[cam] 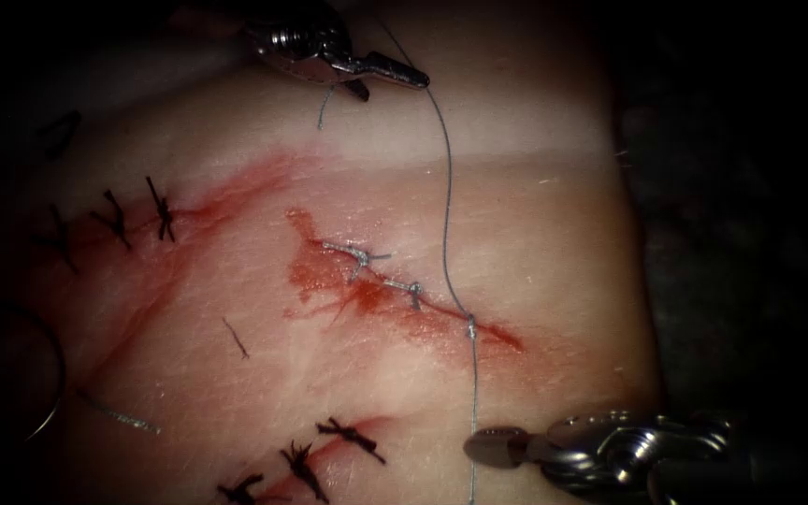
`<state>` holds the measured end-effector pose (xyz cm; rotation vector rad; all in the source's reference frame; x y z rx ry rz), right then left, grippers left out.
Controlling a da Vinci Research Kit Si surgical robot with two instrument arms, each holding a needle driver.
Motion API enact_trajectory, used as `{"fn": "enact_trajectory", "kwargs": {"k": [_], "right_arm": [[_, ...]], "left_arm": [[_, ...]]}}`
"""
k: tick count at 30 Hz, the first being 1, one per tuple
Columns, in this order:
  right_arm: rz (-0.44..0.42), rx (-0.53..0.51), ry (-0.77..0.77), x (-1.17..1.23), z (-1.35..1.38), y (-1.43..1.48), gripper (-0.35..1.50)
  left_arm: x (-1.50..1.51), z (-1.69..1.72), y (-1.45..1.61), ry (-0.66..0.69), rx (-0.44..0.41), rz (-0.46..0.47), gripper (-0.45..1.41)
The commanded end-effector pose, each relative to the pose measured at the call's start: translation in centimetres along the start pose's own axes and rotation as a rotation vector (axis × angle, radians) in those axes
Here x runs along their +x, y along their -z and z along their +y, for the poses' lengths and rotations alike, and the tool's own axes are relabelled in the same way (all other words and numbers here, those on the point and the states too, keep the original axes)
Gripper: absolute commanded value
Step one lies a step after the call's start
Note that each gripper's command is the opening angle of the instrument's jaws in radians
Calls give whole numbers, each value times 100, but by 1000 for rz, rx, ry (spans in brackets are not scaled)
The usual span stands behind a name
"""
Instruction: Wound Closure
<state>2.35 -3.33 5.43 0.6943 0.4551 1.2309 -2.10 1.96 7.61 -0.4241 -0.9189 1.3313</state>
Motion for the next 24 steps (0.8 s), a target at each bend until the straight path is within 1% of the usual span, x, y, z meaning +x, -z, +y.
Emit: {"fn": "enact_trajectory", "kwargs": {"k": [1,2,5,6,7,8,9,11,15,16,19,21,22,24], "right_arm": [[-2,2,2,-1,-4,-8,-25],[-9,1,-4,-1,-4,-8,-23],[-22,-26,-7,-2,-4,-8,4],[-29,-39,-6,-2,-3,-8,32],[-35,-52,-5,-2,-2,-7,59],[-35,-52,-5,-2,-2,-7,59],[-37,-57,-4,-3,-2,-6,69],[-47,-82,0,-5,-2,-5,73],[-54,-105,3,-6,-2,-7,86],[-54,-108,-13,-7,-2,-8,86],[-52,-111,-25,-10,0,-13,78],[-49,-113,-34,-11,0,-17,78],[-48,-115,-38,-12,-1,-20,83],[-47,-116,-56,-12,-3,-23,79]], "left_arm": [[3,-1,-7,4,0,1,86],[4,-2,-7,9,1,4,86],[6,-6,-10,11,10,13,87],[7,-10,-12,7,15,18,94],[8,-14,-14,3,23,23,96],[8,-14,-14,3,23,23,96],[9,-15,-15,8,29,24,96],[12,-17,-20,27,48,26,96],[13,-17,-24,75,58,33,96],[14,-17,-26,76,61,35,96],[18,-15,-31,98,62,39,96],[20,-12,-35,112,62,40,96],[21,-11,-36,119,62,41,96],[22,-10,-38,126,63,42,96]]}}
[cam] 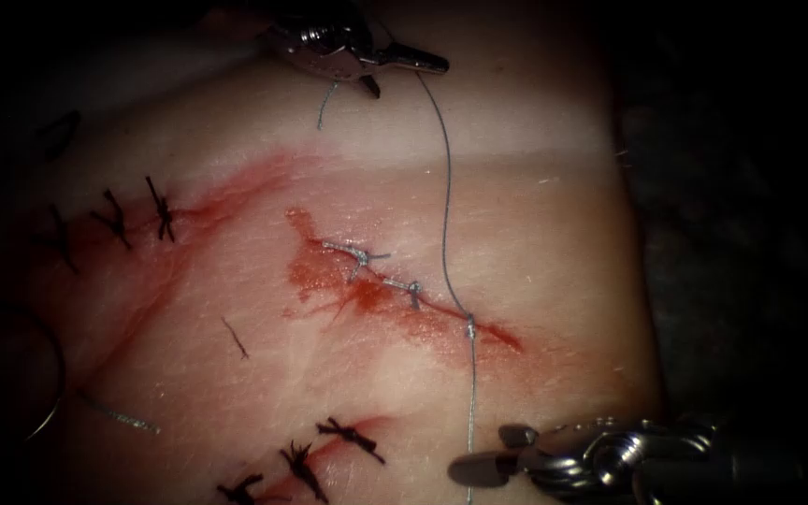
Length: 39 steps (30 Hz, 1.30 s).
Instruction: Wound Closure
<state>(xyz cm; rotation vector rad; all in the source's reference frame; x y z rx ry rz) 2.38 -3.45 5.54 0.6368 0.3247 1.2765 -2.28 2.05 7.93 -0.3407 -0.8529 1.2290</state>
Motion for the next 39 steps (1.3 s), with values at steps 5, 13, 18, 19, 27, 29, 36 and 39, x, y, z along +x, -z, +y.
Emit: {"fn": "enact_trajectory", "kwargs": {"k": [5,13,18,19,27,29,36,39], "right_arm": [[1,-1,-56,-3,-20,-12,59],[-32,5,-63,-5,-15,-11,-35],[-32,8,-57,-4,-12,-11,-35],[-32,8,-50,-5,-11,-10,-35],[-32,9,-45,-4,-11,-10,-35],[-33,9,-39,-3,-11,-10,-35],[-33,9,-33,-4,-11,-9,-35],[-38,14,-32,-4,-11,-9,-35]], "left_arm": [[6,-2,-14,13,4,5,96],[6,-8,-23,80,47,-8,76],[3,-9,-37,123,50,-91,64],[-2,-8,-42,143,26,-133,64],[-25,-3,-66,162,44,-225,54],[-27,-9,-79,142,59,-236,54],[-23,-16,-88,131,83,-225,30],[-14,-16,-87,125,80,-198,22]]}}
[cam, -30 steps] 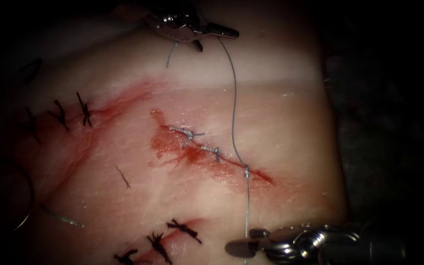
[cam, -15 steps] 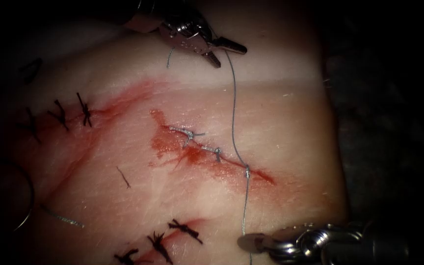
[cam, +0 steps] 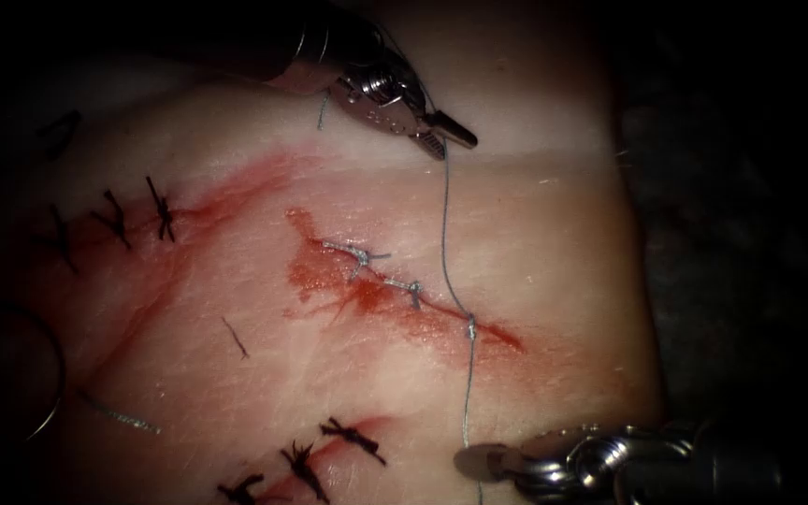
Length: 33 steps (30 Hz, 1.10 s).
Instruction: Wound Closure
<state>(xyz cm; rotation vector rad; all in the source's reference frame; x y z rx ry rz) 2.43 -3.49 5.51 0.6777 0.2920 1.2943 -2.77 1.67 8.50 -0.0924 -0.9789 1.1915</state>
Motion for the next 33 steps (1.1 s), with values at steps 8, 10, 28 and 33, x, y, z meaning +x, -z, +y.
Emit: {"fn": "enact_trajectory", "kwargs": {"k": [8,10,28,33], "right_arm": [[-8,12,16,-3,-5,-8,-35],[-11,13,16,-3,-5,-8,-35],[-49,85,166,-8,-2,-6,-35],[-69,70,185,-12,-4,-3,-35]], "left_arm": [[18,-5,-4,-16,1,29,29],[19,-7,-5,-18,0,35,32],[42,8,0,-123,-10,133,-45],[56,18,3,-170,-31,192,-45]]}}
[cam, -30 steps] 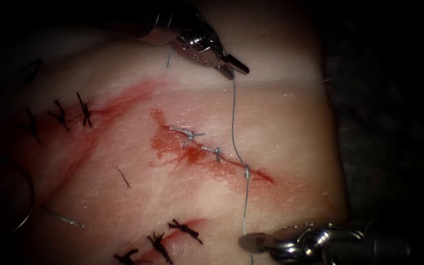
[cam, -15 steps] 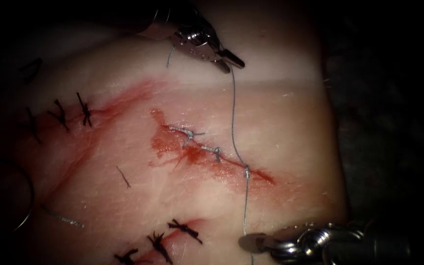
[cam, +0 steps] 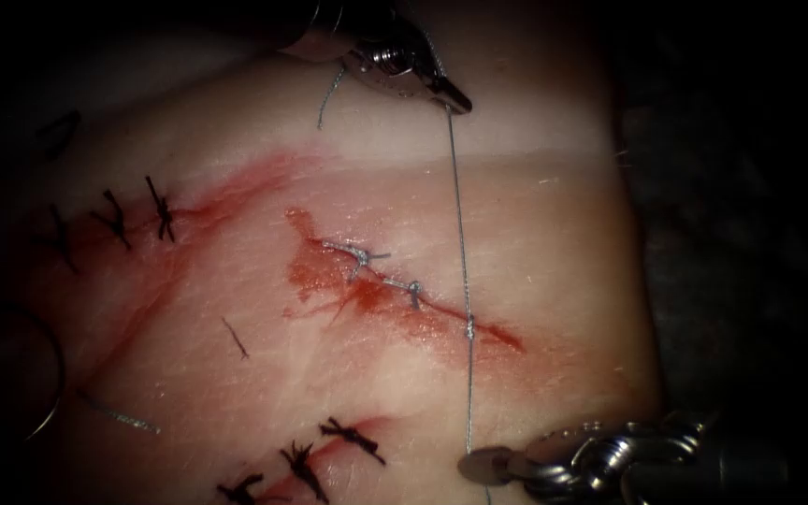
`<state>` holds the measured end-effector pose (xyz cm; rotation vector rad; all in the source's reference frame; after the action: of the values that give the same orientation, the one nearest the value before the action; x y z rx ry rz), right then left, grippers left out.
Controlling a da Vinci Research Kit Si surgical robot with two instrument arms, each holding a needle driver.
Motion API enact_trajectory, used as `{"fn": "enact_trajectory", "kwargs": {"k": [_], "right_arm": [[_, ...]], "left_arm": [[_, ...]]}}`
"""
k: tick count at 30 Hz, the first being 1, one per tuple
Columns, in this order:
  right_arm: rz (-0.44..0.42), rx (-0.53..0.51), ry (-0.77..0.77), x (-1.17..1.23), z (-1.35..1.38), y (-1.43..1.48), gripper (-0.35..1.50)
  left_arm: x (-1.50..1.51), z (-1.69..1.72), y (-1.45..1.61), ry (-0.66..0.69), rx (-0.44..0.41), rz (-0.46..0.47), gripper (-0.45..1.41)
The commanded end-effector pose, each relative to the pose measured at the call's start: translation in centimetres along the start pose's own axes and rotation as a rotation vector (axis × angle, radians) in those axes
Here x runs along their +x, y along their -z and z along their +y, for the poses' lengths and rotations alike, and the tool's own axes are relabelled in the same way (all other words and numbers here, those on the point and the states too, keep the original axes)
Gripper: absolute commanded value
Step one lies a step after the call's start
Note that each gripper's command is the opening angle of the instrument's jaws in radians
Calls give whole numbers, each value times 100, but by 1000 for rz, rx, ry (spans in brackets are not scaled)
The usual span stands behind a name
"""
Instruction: Wound Closure
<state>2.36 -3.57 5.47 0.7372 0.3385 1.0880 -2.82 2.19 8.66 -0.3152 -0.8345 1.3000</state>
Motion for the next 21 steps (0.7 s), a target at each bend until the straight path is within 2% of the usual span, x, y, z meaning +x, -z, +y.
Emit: {"fn": "enact_trajectory", "kwargs": {"k": [1,6,21], "right_arm": [[-10,-18,6,0,-7,-8,-35],[-42,-31,50,-3,-9,-8,-35],[-106,-18,107,-19,-15,-15,-35]], "left_arm": [[7,0,-6,-20,0,15,-45],[20,-3,-6,-61,8,43,-45],[27,-6,-9,-95,54,66,-45]]}}
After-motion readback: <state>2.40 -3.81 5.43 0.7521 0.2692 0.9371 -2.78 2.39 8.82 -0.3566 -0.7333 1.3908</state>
